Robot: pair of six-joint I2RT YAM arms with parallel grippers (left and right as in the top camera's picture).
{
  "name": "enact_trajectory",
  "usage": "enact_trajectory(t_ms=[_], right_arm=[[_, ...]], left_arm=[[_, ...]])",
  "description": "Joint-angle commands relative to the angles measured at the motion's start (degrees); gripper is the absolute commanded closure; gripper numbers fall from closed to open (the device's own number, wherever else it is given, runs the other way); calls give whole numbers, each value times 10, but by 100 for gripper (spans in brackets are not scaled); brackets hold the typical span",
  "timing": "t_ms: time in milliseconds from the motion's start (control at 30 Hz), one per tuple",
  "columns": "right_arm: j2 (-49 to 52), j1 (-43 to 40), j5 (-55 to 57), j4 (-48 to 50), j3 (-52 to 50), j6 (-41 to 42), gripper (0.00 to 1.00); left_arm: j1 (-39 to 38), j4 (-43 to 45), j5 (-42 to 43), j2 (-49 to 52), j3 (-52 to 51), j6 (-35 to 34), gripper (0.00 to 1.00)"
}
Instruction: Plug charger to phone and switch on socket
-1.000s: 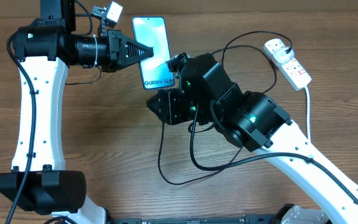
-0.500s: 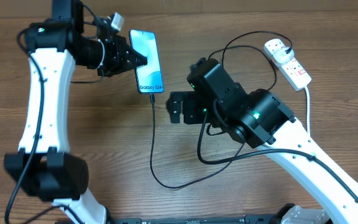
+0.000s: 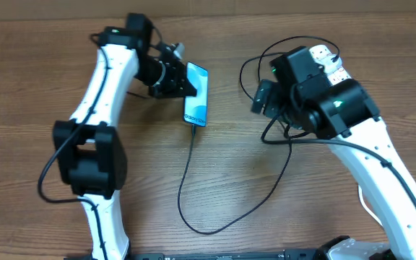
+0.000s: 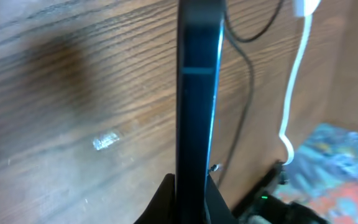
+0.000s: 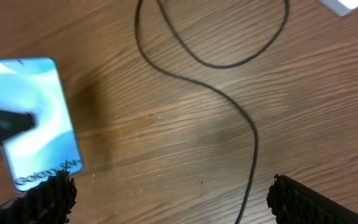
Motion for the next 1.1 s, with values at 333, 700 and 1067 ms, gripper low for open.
enact_trajectory(t_ms=[333,700,1067], right_arm=[[-3,-9,10,16,1,3,0],[3,-9,10,38,-21,3,0],[3,-9,10,38,-21,3,0]], left_arm=[[-24,14,-29,98,5,24,96],[-24,43,-70,99,5,20,96],[-24,45,-126,99,5,-13,88]])
